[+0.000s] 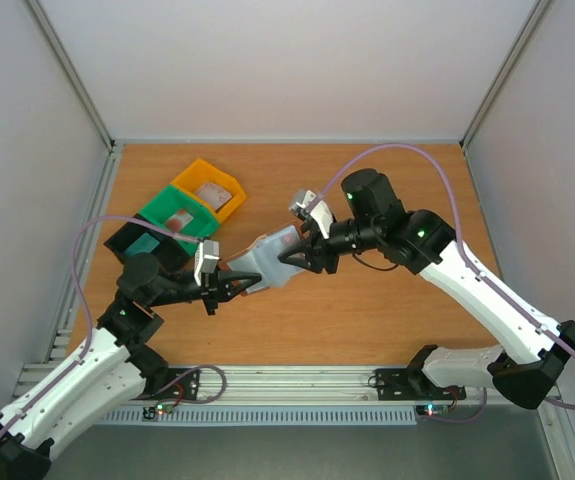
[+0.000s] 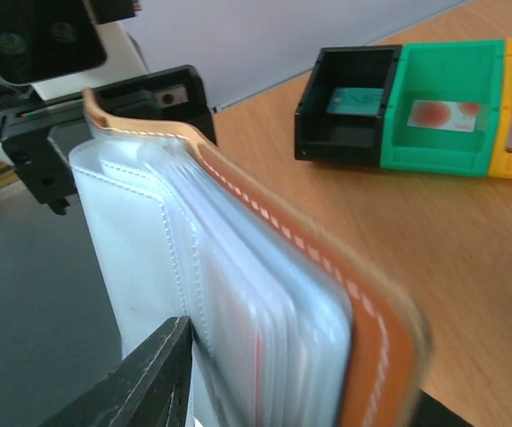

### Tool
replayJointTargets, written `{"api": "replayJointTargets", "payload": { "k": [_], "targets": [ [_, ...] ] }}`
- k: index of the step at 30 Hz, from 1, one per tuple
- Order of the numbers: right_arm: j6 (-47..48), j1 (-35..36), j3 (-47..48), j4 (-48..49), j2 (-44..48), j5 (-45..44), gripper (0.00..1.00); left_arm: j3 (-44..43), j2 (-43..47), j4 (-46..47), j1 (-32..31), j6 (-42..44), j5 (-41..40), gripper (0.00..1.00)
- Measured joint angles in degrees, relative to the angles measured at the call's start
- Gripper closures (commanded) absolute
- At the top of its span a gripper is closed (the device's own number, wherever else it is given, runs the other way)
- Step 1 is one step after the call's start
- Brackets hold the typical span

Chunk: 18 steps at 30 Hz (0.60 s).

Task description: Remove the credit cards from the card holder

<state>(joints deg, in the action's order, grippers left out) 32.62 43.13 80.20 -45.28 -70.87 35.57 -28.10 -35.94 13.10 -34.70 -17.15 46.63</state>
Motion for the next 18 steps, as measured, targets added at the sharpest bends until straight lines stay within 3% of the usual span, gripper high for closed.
{"api": "replayJointTargets", "payload": {
  "k": [11,18],
  "targets": [
    [-1.0,4.3,0.0,1.4,-1.4,0.7,0.57,0.1,0.0,0.1,0.0,-0.2,-0.6,1.0],
    [-0.5,4.4,-0.3,1.5,-0.6,0.4,0.47,0.1,0.0,0.0,0.0,-0.2,-1.0,1.0]
  ]
}}
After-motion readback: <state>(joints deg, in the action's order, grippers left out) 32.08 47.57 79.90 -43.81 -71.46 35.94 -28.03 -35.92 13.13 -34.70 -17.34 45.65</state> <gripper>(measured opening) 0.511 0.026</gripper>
